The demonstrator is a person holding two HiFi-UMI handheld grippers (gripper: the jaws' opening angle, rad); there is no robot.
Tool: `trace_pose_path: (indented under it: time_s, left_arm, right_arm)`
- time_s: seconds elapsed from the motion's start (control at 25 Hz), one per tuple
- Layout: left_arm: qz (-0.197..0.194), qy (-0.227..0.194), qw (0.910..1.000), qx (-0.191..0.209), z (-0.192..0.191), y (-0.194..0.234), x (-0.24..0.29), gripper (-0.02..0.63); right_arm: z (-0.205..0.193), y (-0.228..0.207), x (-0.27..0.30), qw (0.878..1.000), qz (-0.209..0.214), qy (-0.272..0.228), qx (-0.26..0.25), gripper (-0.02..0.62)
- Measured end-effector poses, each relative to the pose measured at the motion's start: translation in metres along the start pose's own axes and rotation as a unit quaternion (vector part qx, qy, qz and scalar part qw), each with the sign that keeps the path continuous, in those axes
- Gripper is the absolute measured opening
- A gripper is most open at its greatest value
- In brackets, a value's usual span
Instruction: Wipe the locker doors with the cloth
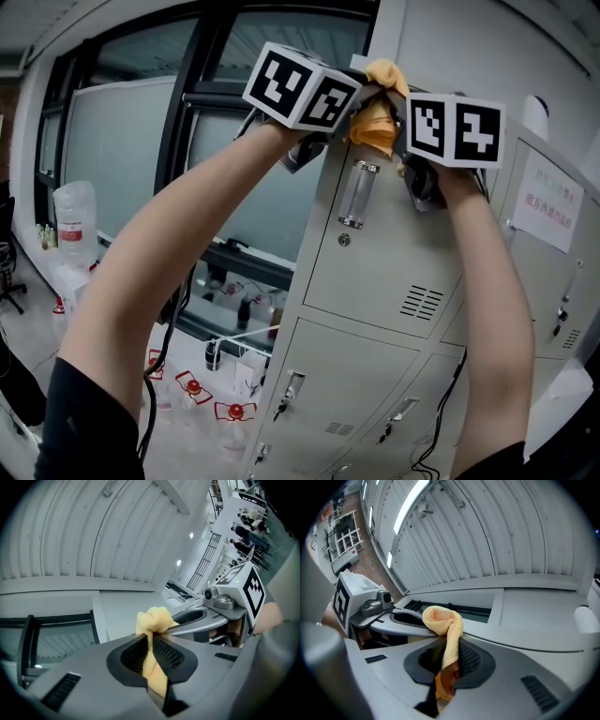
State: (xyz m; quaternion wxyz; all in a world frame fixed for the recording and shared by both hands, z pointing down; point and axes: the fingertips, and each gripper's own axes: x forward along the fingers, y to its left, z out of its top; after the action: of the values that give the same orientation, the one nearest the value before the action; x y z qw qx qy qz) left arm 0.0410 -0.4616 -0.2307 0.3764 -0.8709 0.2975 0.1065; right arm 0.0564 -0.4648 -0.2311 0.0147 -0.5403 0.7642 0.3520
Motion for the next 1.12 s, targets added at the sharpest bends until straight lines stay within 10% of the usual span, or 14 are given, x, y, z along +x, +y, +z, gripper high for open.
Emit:
trace_pose_path:
  time_s: [1.12]
  left_arm:
    - [-0.008,0.013,0.9999,-0.006,0.022,-0.072,0.068,0.044]
  right_arm:
    - [-0.023,-0.080,-0.059,0.998,-0.045,0.036,-0.023,0.061]
